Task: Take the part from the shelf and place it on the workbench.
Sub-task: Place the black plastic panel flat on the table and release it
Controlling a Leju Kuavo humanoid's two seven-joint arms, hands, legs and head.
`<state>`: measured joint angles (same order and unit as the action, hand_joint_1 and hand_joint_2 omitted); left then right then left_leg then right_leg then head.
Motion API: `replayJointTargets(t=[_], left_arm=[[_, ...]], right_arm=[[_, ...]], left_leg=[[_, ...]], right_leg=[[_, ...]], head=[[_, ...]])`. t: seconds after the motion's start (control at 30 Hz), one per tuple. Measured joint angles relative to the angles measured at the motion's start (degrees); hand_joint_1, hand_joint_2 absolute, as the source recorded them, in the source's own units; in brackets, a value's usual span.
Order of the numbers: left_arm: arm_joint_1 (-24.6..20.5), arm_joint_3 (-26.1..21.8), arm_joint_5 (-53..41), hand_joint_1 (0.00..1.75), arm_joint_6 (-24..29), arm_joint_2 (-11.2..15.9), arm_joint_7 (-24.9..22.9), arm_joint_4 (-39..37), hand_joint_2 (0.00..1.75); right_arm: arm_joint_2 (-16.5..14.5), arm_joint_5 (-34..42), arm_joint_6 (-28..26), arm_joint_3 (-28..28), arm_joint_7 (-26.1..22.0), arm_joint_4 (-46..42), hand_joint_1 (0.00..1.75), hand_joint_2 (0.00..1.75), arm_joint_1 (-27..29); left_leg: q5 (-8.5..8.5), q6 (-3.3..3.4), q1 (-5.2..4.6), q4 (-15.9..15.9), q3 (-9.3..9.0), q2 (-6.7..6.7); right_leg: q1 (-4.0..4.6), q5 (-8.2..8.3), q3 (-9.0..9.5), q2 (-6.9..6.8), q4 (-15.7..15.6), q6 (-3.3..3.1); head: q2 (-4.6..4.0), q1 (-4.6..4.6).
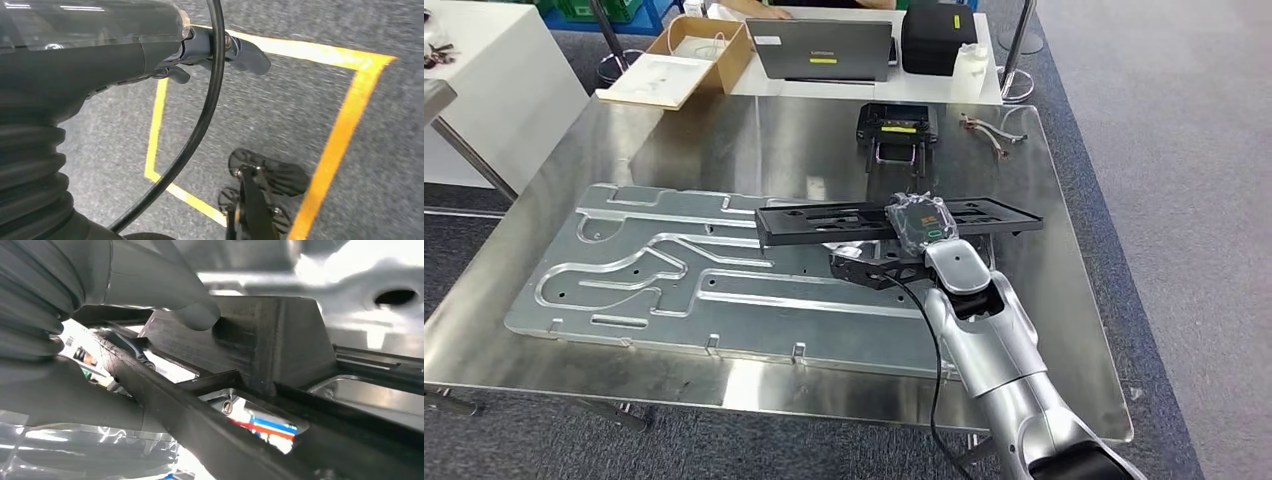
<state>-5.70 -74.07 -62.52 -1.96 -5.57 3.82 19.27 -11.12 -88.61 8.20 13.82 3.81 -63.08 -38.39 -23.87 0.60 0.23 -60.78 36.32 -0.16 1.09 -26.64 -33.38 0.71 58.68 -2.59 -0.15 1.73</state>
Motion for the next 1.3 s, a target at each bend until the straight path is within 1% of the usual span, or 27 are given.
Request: replayJointTargets(t=[0.03,0.07,0.13,0.2,0.43,0.73,0.83,0.97,1.07,1.1,1.13,1.17,1.2,1.23,1.27,1.3], left_arm=[[-0.05,0.02,0.0,0.0,0.1,0.11,0.1,-0.04,1.75],[-0.08,0.05,-0.01,0.0,0.14,0.19,0.03,-0.08,1.75],[-0.02,0.08,0.31,0.0,-0.22,0.26,-0.4,-0.15,0.87],[-0.03,0.04,1.11,0.0,-0.96,0.29,-0.88,-0.22,0.0],[-0.24,-0.05,2.54,0.0,-2.01,0.17,-1.91,-0.73,0.0],[-0.23,-0.11,3.25,0.0,-2.04,0.23,-1.8,-0.81,0.0],[-0.21,-0.11,3.34,0.0,-2.04,0.23,-1.74,-0.84,0.0],[-0.18,-0.11,3.37,0.0,-2.04,0.23,-2.07,-0.85,0.0],[-0.15,-0.11,3.41,0.0,-2.02,0.29,-2.21,-0.86,0.0],[-0.15,-0.11,3.37,0.0,-1.83,0.28,-2.56,-0.87,0.0],[-0.15,-0.11,3.26,0.0,-1.47,0.26,-3.24,-0.87,0.0],[-0.14,-0.11,3.12,0.0,-1.09,0.25,-4.05,-0.87,0.0],[-0.09,-0.11,2.93,0.0,-0.75,0.25,-4.92,-0.86,0.0],[0.02,-0.11,2.75,0.0,-0.66,0.26,-5.61,-0.81,0.0],[0.19,-0.11,2.64,0.0,-0.81,0.28,-5.99,-0.73,0.0],[0.39,-0.11,2.53,0.0,-0.99,0.28,-6.22,-0.62,0.0]], right_arm=[[-0.29,-0.08,-0.43,-0.04,-0.08,0.84,0.0,0.0,-0.3],[-0.55,-0.15,-0.8,-0.08,-0.21,1.62,0.0,0.0,-0.56],[-1.17,-0.25,-1.23,-0.09,-0.67,2.9,0.0,0.0,-0.76],[-1.87,-0.25,-1.59,-0.08,-1.21,4.09,0.0,0.0,-1.04],[-3.6,0.47,-2.2,-0.07,-2.03,6.52,0.0,0.0,-2.21],[-4.45,1.38,-2.2,-0.07,-2.76,6.49,0.0,0.0,-2.33],[-4.53,2.9,-2.2,-0.07,-3.22,5.33,0.0,0.0,-2.09],[-4.85,6.12,-1.44,-0.07,-3.98,0.8,0.0,0.0,-1.37],[-5.12,7.49,-1.46,-0.07,-4.18,-2.33,0.0,0.0,-0.89],[-5.25,8.42,-1.69,-0.07,-4.27,-3.96,0.0,0.0,-0.52],[-5.36,9.76,-1.91,-0.07,-4.34,-6.07,0.0,0.0,-0.12],[-5.45,11.31,-2.08,-0.07,-4.42,-8.43,0.0,0.0,0.33],[-5.47,12.9,-2.22,-0.07,-4.51,-10.88,0.0,0.0,0.88],[-5.36,14.32,-2.34,-0.07,-4.63,-13.31,0.0,0.0,1.59],[-5.16,15.38,-2.43,-0.07,-4.76,-15.57,0.0,0.0,2.45],[-4.89,16.19,-2.46,-0.05,-4.85,-17.77,0.0,0.0,3.3]], left_leg=[[0.27,0.14,-0.15,1.51,-0.63,0.02],[0.15,0.0,-0.22,1.93,-0.84,0.02],[0.11,-0.46,-0.21,2.31,-0.9,-0.05],[0.02,-0.42,-0.24,2.32,-0.89,-0.1],[-0.11,-0.29,-0.24,2.33,-0.94,-0.1],[-0.06,-0.22,-0.25,2.3,-0.97,-0.1],[-0.06,-0.22,-0.25,2.3,-0.98,-0.1],[-0.09,-0.21,-0.26,2.27,-0.96,-0.1],[0.05,0.58,-0.42,2.31,-1.07,-0.18],[0.39,0.87,-0.22,2.84,-1.35,-0.09],[0.8,1.07,0.0,3.6,-1.69,0.04],[1.23,1.25,0.24,4.35,-1.98,0.19],[1.55,1.35,0.48,4.89,-2.18,0.33],[1.69,1.46,0.49,5.08,-2.19,0.38],[1.77,1.43,0.57,5.07,-2.08,0.42],[1.82,1.3,0.7,4.98,-1.91,0.43]], right_leg=[[0.04,-0.1,-0.05,0.02,0.06,0.12],[0.0,-0.12,-0.19,0.02,0.14,0.25],[-0.18,-0.16,-0.27,-0.01,0.11,0.31],[-0.26,-0.2,-0.2,-0.04,-0.06,0.37],[-0.27,-0.18,0.01,-0.04,-0.31,0.54],[-0.25,-0.08,0.03,-0.06,-0.32,0.69],[-0.2,-0.08,0.03,-0.06,-0.31,0.69],[-0.17,-0.08,0.03,-0.05,-0.34,0.7],[-0.3,0.21,0.23,-0.05,-0.69,1.24],[-0.29,0.17,0.32,-0.06,-0.73,1.48],[-0.26,-0.43,0.22,-0.07,-0.31,1.7],[-0.29,-1.61,-0.25,-0.08,0.97,1.96],[-0.46,-3.39,-1.18,-0.09,3.36,2.25],[-0.78,-5.5,-2.58,-0.1,6.77,2.61],[-1.21,-7.24,-4.08,-0.1,10.37,2.98],[-1.68,-8.16,-5.18,-0.12,13.06,3.39]], head=[[0.0,-0.01],[0.0,-0.01],[0.0,-0.01],[0.0,0.0],[0.0,-0.01],[0.0,0.0],[0.0,0.0],[0.0,0.0],[0.0,0.0],[0.0,0.0],[0.0,-0.01],[0.0,0.0],[0.0,0.0],[0.0,-0.01],[0.0,0.0],[0.0,-0.01]])
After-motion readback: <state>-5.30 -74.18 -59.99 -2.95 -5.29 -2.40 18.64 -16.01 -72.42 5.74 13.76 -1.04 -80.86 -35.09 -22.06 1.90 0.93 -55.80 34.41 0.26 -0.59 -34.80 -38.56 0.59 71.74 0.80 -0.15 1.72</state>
